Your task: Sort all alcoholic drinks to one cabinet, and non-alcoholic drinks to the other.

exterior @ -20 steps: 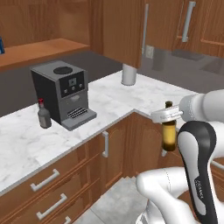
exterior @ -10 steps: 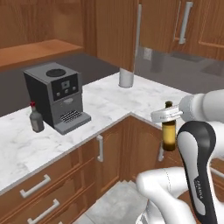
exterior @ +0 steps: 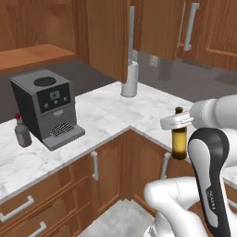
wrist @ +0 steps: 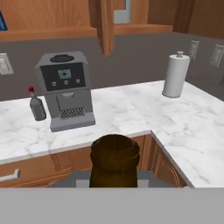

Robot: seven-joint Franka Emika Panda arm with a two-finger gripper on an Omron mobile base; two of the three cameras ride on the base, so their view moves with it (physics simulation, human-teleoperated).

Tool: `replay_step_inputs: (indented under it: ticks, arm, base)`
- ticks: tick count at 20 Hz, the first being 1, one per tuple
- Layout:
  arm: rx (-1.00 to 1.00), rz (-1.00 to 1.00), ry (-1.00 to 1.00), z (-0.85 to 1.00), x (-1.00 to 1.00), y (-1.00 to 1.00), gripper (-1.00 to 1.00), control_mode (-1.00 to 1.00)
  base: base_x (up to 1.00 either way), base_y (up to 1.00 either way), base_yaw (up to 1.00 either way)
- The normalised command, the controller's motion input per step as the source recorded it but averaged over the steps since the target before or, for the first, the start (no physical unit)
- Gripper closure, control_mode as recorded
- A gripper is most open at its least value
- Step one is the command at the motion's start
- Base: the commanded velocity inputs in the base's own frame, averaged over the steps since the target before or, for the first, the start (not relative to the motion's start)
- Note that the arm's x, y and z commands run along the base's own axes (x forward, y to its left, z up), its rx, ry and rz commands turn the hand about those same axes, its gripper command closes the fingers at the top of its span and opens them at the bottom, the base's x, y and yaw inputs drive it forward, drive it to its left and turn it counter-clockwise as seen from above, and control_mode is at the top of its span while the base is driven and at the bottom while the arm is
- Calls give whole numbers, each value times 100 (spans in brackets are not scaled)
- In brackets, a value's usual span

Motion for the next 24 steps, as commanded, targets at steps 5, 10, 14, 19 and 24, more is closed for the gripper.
replay_step_inputs:
  ticks: [5,10,14,19,24]
  arm:
    - [0,0,0,0,0,0,100,100]
    - [0,0,0,0,0,0,100,100]
    - [0,0,0,0,0,0,100,100]
    - [0,0,0,0,0,0,100,100]
    - [0,0,0,0,0,0,100,100]
  base:
    - [56,-13,20]
    - [63,0,17]
    - [55,0,12]
    - [45,-5,11]
    - [29,-27,20]
